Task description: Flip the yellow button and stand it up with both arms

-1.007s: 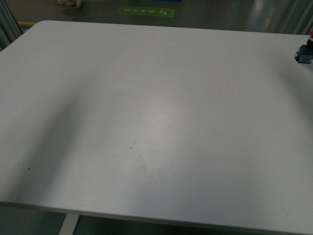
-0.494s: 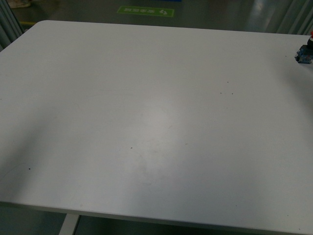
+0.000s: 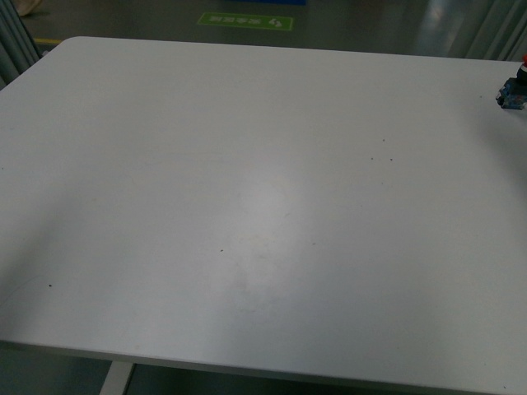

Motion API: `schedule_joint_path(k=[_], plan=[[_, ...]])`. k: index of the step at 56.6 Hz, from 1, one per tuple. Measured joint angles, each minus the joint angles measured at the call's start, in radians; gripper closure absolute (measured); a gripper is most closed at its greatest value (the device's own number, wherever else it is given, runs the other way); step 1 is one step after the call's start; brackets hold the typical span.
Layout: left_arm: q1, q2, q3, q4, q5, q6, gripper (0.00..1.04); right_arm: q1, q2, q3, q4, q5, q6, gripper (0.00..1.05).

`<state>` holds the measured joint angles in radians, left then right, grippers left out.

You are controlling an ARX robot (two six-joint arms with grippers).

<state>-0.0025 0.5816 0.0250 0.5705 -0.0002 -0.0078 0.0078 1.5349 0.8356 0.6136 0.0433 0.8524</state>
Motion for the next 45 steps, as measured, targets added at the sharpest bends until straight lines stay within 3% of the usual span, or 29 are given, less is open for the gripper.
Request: schedule_joint_path(k=[45], plan=[[0.0, -0.365, -0.001, -0.35, 0.0, 0.0, 1.01, -0.037, -0.013, -0.041, 0.018, -0.019, -0.027, 0.68]])
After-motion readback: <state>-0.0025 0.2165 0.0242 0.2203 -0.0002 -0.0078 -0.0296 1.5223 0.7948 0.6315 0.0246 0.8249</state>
